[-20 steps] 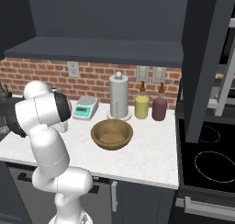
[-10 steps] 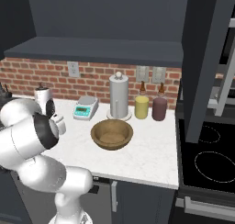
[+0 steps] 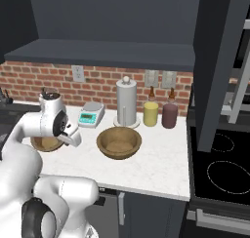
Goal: Pick up the bowls on the counter and stack them on top of one another in the open cabinet. Place the smaller bowl on top of the larger bowl.
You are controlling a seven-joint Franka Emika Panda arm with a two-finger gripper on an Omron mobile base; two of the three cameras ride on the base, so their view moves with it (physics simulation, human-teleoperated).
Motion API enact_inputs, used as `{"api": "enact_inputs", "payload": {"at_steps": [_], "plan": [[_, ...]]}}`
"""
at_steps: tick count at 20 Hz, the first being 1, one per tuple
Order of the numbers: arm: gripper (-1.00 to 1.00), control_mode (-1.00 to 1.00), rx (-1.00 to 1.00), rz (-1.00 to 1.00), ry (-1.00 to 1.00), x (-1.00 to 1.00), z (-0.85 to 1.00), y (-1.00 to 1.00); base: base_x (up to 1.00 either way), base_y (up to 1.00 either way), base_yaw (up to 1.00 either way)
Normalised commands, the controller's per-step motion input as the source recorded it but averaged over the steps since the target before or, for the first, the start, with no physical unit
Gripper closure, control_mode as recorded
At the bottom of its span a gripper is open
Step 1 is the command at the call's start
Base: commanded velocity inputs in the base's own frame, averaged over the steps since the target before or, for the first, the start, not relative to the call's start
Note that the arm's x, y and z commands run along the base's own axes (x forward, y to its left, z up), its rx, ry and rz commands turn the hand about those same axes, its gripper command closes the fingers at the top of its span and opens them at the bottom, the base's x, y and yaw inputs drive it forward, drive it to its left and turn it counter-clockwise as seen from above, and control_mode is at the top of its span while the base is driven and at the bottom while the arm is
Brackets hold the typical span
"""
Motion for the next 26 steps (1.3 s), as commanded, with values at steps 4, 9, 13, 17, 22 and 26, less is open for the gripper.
{"api": "enact_inputs", "payload": {"at_steps": [4,9,13,17,22,26], "plan": [[1.00,-1.00,0.06,-0.05,0.00,0.00,1.00,-0.62,0.00,0.00,0.00],[1.00,-1.00,0.05,-0.05,0.02,0.00,0.78,-0.85,0.00,0.00,0.00],[1.00,-1.00,0.00,-0.09,0.14,0.00,0.43,-0.81,0.00,0.00,0.00],[1.00,-1.00,-0.01,-0.13,0.13,0.00,0.26,-0.49,0.00,0.00,0.00],[1.00,-1.00,-0.04,-0.15,0.09,0.00,0.02,-0.33,0.00,0.00,0.00],[1.00,-1.00,-0.03,-0.17,0.08,0.00,0.00,-0.33,0.00,0.00,0.00]]}}
